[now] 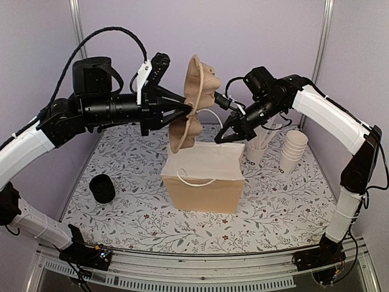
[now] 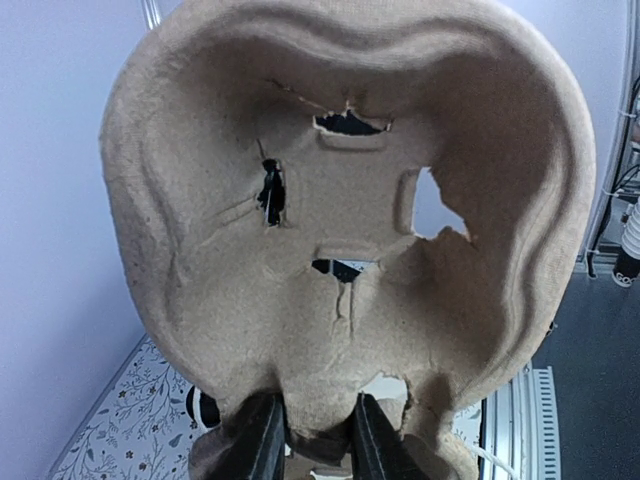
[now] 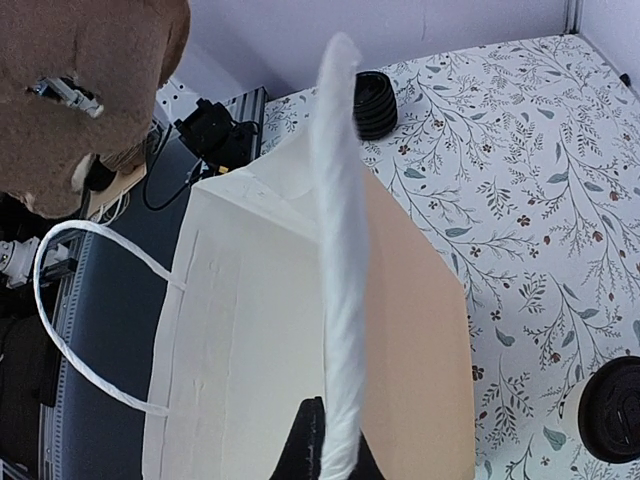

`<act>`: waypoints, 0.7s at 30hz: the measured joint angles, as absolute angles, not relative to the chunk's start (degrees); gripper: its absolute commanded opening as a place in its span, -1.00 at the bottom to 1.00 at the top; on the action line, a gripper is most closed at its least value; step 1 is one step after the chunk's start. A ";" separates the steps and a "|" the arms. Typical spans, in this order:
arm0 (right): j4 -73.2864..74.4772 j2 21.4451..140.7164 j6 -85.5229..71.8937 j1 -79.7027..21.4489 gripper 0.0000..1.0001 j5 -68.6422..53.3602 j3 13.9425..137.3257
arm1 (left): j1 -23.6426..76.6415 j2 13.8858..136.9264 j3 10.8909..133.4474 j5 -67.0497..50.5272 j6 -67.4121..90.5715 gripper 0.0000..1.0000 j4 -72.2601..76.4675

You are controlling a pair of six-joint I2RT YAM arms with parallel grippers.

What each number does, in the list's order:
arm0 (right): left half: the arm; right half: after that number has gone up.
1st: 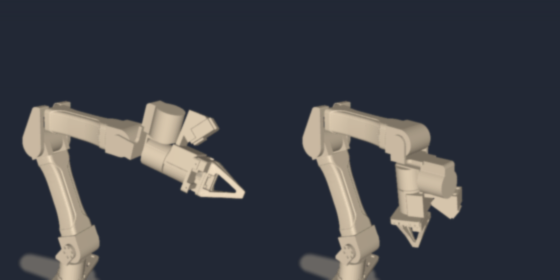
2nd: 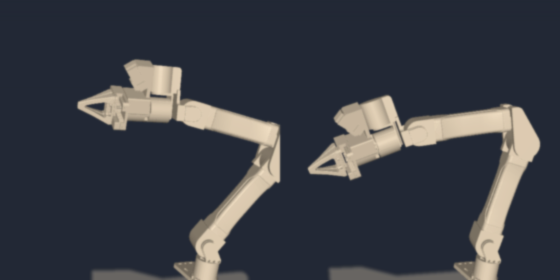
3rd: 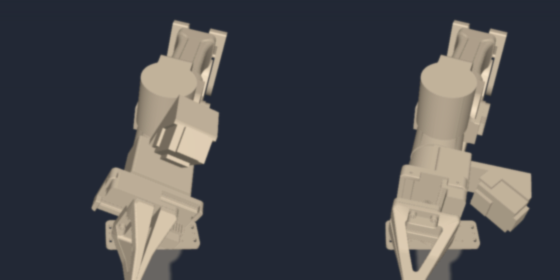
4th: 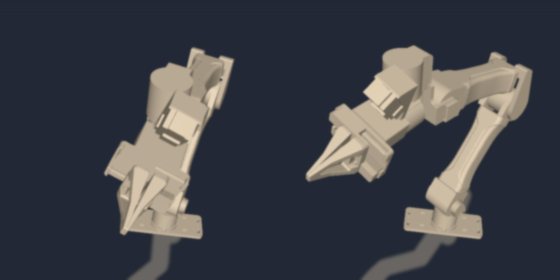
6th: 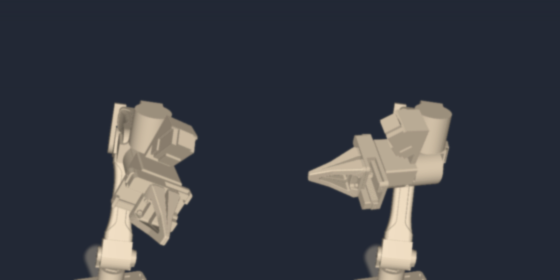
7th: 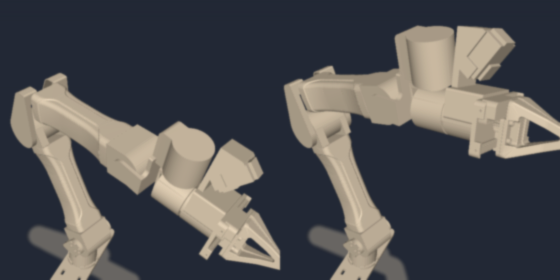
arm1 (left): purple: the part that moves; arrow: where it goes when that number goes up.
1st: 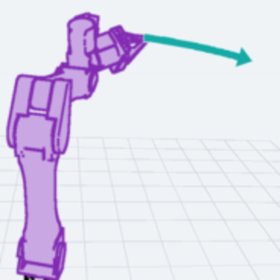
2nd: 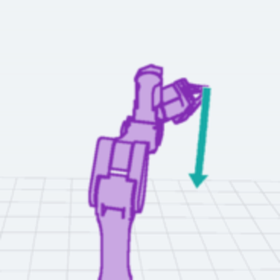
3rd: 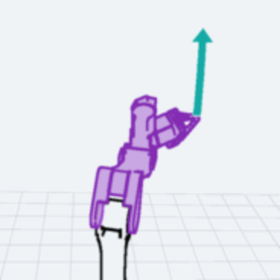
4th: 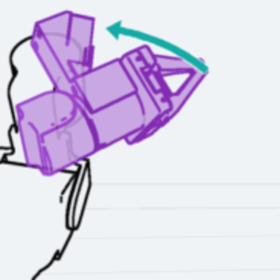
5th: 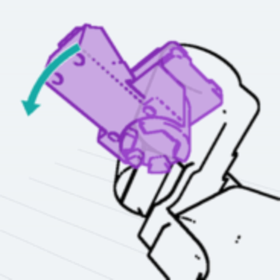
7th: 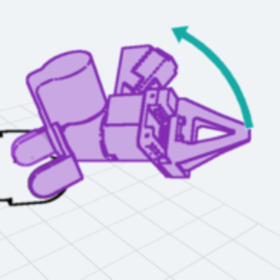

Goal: Pack the takeout coffee

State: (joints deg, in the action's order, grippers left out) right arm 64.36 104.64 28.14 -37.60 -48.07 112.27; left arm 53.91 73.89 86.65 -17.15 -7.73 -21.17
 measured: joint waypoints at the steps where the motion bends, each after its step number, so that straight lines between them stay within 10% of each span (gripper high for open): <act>1: 64.42 104.64 28.14 -37.60 -1.00 -48.29 112.20 | 54.02 74.13 86.26 -17.37 -7.79 -0.50 -20.80; 21: 66.57 104.64 30.37 -38.76 -1.00 -51.18 111.66 | 56.23 79.77 80.79 -20.32 -9.96 -0.52 -19.68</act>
